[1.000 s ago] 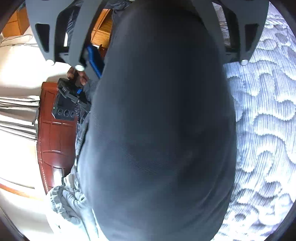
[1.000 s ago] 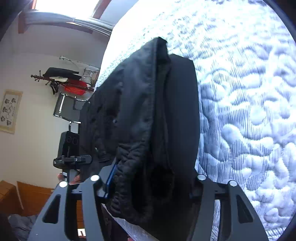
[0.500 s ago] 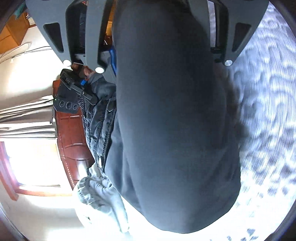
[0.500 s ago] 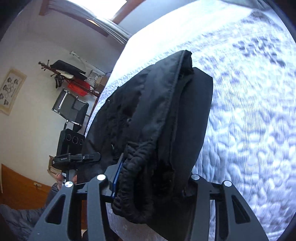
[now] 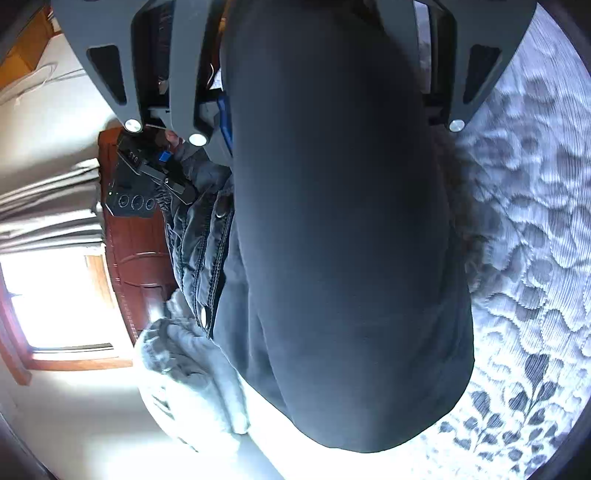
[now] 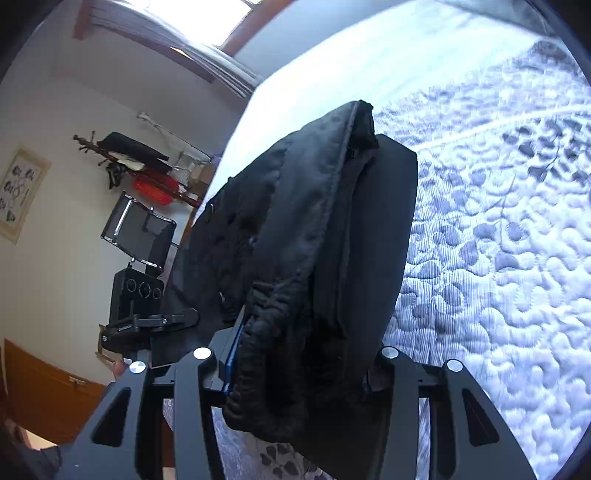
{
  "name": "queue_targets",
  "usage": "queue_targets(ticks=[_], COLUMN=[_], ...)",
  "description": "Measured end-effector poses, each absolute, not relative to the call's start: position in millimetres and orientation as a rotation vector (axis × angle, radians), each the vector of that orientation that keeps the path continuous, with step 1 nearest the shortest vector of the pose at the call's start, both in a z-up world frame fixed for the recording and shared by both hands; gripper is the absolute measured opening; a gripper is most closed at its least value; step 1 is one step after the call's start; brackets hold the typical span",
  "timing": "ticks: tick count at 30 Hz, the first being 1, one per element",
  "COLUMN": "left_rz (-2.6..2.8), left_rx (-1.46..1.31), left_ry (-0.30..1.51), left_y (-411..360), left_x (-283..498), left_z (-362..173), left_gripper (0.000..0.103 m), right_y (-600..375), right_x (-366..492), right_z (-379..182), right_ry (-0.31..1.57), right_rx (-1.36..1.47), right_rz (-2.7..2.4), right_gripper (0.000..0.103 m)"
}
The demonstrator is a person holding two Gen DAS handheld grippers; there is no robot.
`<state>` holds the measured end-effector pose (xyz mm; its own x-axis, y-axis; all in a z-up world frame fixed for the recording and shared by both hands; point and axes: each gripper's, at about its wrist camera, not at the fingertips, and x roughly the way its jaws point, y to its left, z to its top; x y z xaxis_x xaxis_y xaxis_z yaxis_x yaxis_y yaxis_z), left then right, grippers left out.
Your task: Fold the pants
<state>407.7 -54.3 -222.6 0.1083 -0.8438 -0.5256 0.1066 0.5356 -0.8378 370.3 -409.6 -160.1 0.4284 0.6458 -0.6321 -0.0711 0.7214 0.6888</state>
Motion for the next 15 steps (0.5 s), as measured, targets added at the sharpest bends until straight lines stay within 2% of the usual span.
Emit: queue_targets(ticks=[5, 8, 11, 15], left_rz=[-0.793, -0.791, -0.786, -0.779], left_rx=[-0.738, -0.715, -0.701, -0.667], left_ry=[1.304, 1.308, 1.302, 1.296], left_y=[-53, -54, -60, -63], left_x=[418, 422, 427, 418], left_z=[-240, -248, -250, -251], left_gripper=[0.059, 0.066, 0.073, 0.076], right_y=[-414, -418, -420, -421], right_x=[375, 369, 363, 349], right_z=[-186, -195, -206, -215], right_ry=[1.072, 1.069, 1.078, 1.074], right_rx=[0.695, 0.71, 0.71, 0.727], right_rz=[0.427, 0.415, 0.39, 0.405], right_gripper=[0.053, 0.063, 0.069, 0.071])
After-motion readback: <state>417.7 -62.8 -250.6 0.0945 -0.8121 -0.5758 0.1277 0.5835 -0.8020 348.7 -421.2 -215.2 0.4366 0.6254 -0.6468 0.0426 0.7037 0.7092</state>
